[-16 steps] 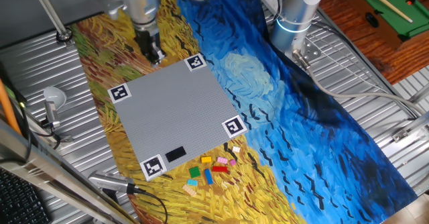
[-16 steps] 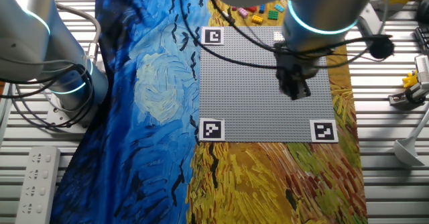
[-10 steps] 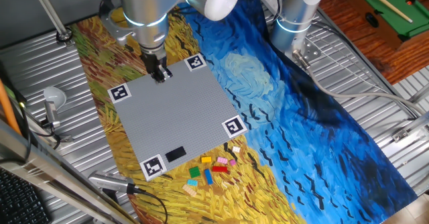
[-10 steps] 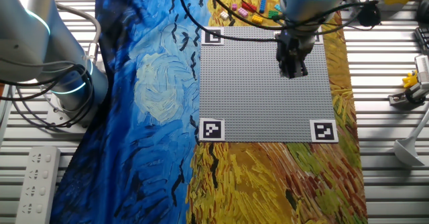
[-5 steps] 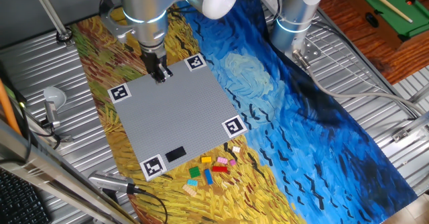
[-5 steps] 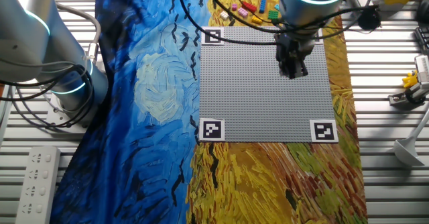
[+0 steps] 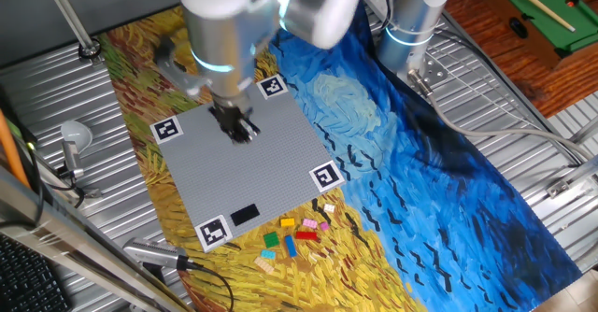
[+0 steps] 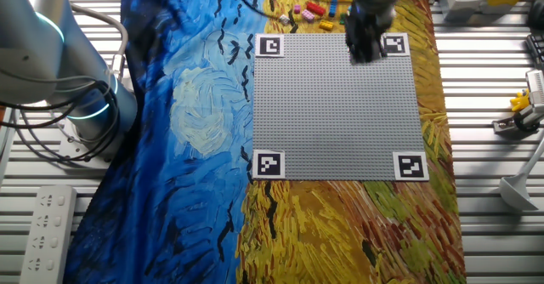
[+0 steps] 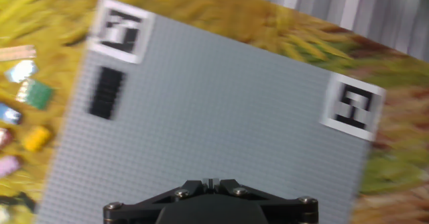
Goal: Stack small Lego blocks randomly, one at a time
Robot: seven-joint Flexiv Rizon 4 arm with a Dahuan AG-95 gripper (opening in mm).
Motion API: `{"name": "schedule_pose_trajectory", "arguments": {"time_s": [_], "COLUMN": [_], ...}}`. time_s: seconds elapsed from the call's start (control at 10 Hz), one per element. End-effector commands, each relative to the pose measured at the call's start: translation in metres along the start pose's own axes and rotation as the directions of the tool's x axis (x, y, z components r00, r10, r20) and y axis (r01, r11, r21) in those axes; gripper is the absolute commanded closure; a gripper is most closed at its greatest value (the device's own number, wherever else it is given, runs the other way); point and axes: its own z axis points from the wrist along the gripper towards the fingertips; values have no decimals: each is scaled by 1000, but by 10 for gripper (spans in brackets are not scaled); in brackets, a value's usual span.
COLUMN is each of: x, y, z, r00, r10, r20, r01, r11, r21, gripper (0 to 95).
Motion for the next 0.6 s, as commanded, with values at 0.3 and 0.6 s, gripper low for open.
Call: {"name": "schedule_pose_trajectory", "arguments": {"time_s": [0.3,0.6], "x": [1,-2], "y": [-3,2], "z": [-1,0], "r00": [998,999], "r10": [-62,-34], "r20": [1,6], "r01": [62,34], "r11": [998,998], "r21": [-31,-50], "gripper": [950,950]}}
